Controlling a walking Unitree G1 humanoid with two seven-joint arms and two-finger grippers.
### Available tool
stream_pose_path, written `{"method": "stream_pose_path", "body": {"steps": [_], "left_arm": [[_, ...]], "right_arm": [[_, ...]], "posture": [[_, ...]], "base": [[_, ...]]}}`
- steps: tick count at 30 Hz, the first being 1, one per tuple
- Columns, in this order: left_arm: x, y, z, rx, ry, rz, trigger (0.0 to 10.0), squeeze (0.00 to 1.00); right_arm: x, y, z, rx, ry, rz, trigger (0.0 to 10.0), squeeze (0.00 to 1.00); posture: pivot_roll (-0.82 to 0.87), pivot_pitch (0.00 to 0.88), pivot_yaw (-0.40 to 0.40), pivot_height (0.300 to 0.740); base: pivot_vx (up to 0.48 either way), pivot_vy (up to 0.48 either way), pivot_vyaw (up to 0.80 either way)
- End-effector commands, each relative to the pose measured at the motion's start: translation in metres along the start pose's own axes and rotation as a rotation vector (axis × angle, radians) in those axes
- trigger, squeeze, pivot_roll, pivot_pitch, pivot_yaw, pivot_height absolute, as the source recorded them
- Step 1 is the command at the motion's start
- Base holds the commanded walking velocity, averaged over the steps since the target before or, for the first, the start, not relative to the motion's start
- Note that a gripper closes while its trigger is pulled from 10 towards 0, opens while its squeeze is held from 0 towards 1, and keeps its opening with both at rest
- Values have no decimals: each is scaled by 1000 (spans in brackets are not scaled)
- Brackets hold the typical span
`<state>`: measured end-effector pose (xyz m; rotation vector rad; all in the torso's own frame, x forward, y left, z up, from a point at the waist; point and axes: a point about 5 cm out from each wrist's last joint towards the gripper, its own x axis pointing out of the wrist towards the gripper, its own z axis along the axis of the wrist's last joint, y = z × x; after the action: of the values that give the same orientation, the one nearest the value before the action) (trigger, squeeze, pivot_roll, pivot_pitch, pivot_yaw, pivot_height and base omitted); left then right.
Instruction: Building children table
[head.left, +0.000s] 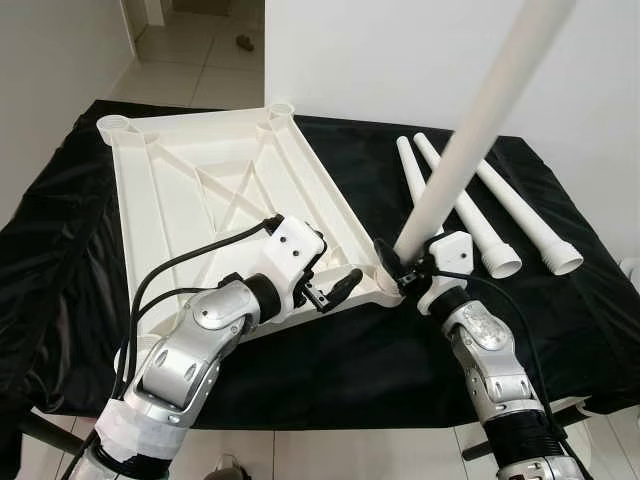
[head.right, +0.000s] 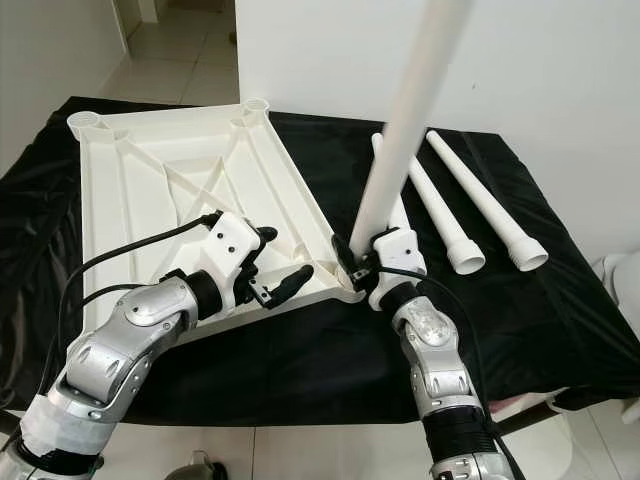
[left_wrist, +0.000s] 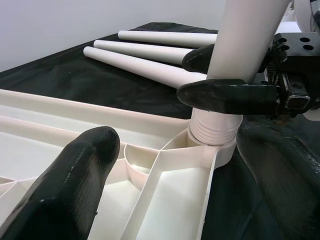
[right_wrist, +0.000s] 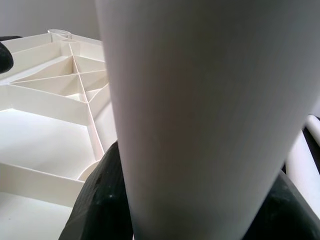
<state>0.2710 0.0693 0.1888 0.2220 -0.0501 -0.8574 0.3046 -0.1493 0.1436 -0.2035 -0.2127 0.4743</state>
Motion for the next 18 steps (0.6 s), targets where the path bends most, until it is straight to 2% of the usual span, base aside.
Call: {"method": "stream_pose_path", "body": {"steps": [1, 6, 9, 10, 18], "left_arm": [[-1, -2, 5, 5, -14, -19, 10000, 0], [-1, -1, 6, 6, -15, -17, 10000, 0], [-1, -1, 6, 6, -15, -17, 10000, 0], [-1, -1, 6, 6, -15, -17, 10000, 0], [-1, 0, 7, 8, -20, -18, 10000, 0]], "right_arm": [[-9, 1, -24, 12, 129, 5, 10000, 0], [-10, -2, -29, 95, 151, -40, 10000, 0], [-10, -3, -29, 102, 154, -46, 10000, 0], [-10, -6, -29, 136, 160, -68, 10000, 0], [-6, -15, -32, 228, 186, -138, 10000, 0]], "posture": [[91, 89, -70, 740], [92, 89, -69, 740], [91, 89, -69, 740], [90, 90, -69, 740], [88, 87, -67, 740]], "base": [[0, 0, 0], [0, 0, 0], [0, 0, 0], [0, 0, 0], [0, 0, 0]]}}
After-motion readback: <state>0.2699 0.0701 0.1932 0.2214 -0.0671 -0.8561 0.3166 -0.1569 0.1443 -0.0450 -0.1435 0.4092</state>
